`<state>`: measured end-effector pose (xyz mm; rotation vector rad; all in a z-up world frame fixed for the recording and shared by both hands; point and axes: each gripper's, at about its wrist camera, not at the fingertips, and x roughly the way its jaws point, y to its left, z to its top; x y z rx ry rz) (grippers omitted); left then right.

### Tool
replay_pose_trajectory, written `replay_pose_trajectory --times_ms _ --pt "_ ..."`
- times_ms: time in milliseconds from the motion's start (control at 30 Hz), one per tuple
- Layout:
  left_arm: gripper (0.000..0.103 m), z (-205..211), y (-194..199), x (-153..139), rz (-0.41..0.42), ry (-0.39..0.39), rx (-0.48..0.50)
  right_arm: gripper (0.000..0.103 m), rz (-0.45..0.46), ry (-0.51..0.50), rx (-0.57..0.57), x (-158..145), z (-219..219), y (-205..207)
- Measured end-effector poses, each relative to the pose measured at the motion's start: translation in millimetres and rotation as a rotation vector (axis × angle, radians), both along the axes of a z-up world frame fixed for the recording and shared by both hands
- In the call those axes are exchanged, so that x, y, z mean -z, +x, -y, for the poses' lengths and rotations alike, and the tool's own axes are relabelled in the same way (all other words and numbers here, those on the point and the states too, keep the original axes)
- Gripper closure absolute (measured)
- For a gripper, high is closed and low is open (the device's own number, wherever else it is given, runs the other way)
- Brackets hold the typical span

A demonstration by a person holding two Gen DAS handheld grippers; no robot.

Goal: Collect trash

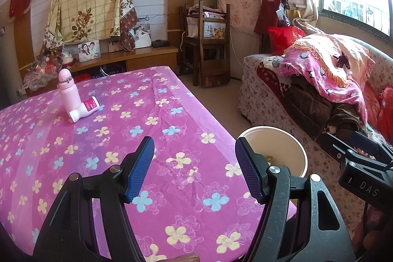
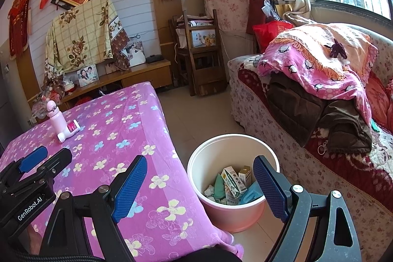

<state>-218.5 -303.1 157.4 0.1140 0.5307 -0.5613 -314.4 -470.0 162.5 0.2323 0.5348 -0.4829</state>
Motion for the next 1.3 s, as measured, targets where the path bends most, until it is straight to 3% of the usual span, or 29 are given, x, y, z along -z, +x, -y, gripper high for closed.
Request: replay_pose_trajectory --times_ms 1300 --pt "0.036 -3 17 22 -0.064 0.005 0.003 0.017 -0.074 0.028 -0.017 23 5 17"
